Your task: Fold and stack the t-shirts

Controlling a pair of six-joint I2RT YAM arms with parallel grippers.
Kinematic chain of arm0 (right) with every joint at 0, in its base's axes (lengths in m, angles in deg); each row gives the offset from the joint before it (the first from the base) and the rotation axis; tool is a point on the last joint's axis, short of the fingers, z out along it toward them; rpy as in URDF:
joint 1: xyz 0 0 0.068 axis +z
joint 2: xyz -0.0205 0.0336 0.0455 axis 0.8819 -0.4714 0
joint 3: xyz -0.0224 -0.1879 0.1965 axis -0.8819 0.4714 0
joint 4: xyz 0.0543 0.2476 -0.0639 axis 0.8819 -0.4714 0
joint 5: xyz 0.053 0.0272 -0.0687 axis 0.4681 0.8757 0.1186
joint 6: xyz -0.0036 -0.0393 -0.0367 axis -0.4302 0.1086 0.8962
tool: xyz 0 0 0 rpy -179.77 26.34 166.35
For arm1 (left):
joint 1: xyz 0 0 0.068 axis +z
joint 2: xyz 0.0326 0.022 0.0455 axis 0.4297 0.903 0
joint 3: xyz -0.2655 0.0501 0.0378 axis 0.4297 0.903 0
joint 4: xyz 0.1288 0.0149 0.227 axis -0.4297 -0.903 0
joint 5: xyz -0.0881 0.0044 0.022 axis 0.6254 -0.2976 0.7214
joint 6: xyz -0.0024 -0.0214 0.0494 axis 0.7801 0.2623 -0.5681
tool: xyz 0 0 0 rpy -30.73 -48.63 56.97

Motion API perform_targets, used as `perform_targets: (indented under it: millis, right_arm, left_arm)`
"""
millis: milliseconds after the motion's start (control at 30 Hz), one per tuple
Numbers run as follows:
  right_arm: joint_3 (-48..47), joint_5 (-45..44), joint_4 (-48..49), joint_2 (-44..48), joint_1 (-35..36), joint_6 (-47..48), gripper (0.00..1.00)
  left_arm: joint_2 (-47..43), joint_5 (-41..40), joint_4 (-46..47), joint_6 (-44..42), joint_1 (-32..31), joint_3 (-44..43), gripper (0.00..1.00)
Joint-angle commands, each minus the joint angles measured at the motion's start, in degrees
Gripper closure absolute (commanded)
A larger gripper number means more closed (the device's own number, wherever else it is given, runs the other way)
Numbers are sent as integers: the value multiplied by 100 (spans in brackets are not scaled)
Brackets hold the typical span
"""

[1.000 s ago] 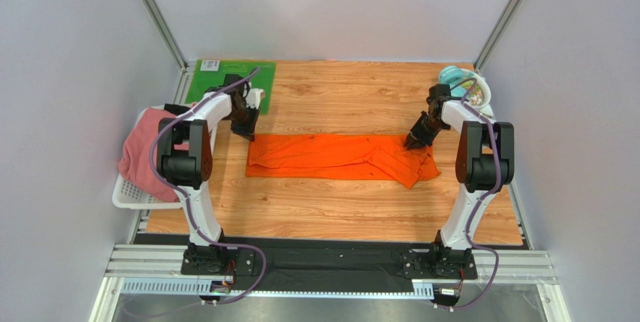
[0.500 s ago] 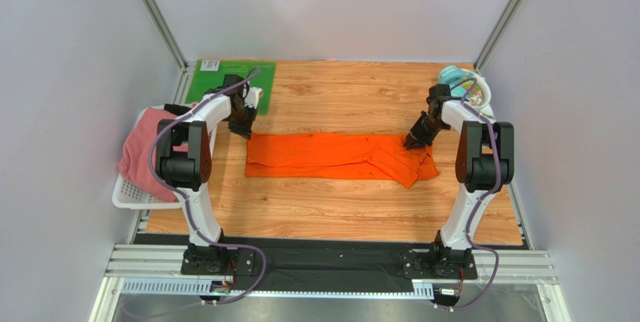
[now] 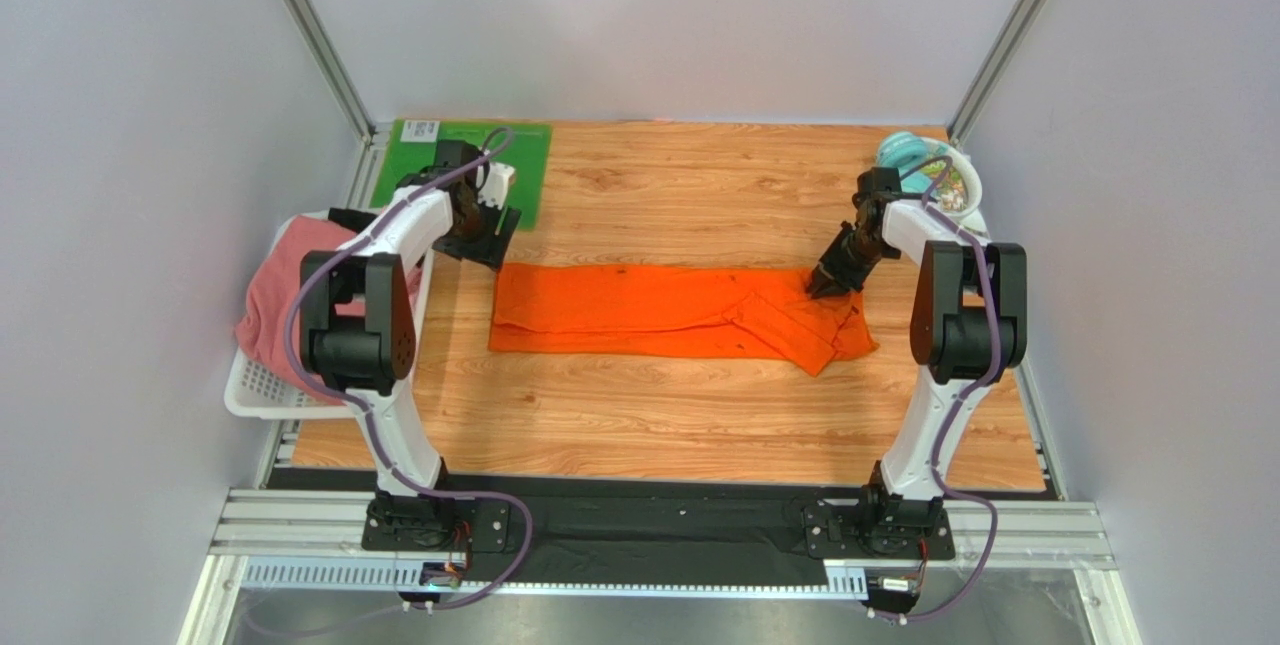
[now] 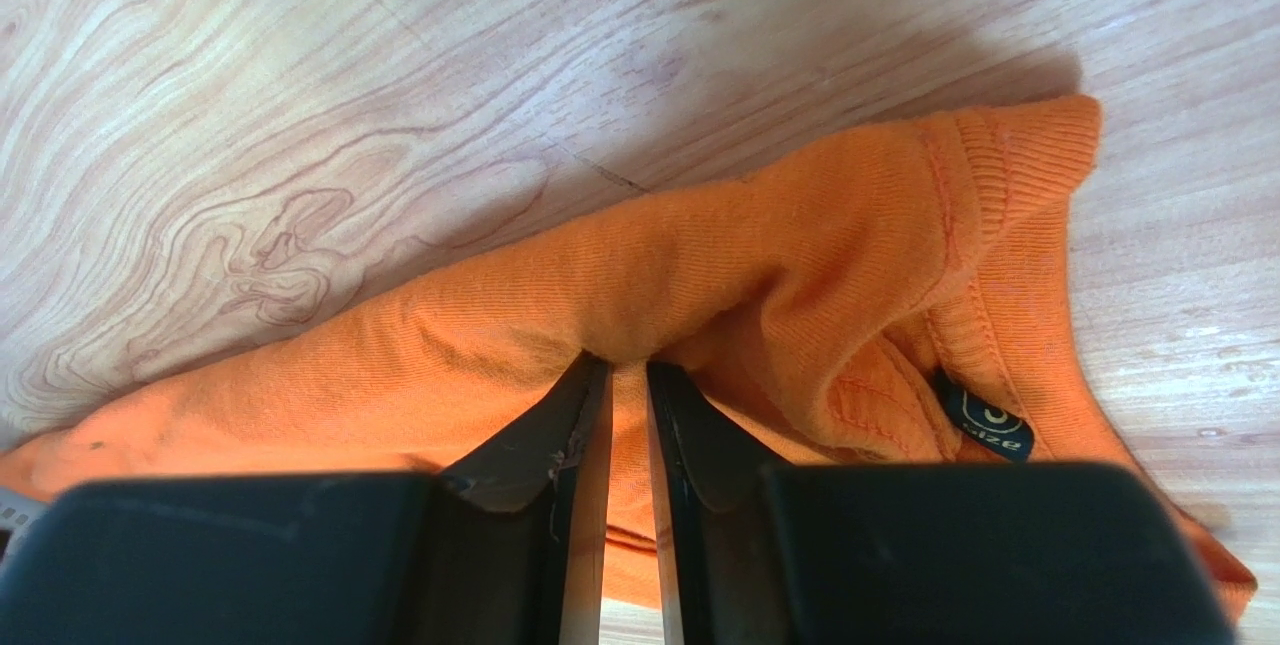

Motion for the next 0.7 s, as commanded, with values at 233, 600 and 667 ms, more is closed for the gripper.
perform_targets:
  millis: [233, 600, 667]
  right_arm:
    - [6, -287, 115, -296, 26, 130, 80]
    - [33, -279, 106, -278, 26, 139, 81]
    - [15, -270, 97, -313, 26, 130, 80]
  left_arm:
    - [-1432, 1017, -277, 4, -580, 1227, 14]
    - [-490, 902, -30, 48, -853, 1290, 20]
    - [-552, 920, -39, 31, -853, 1360, 20]
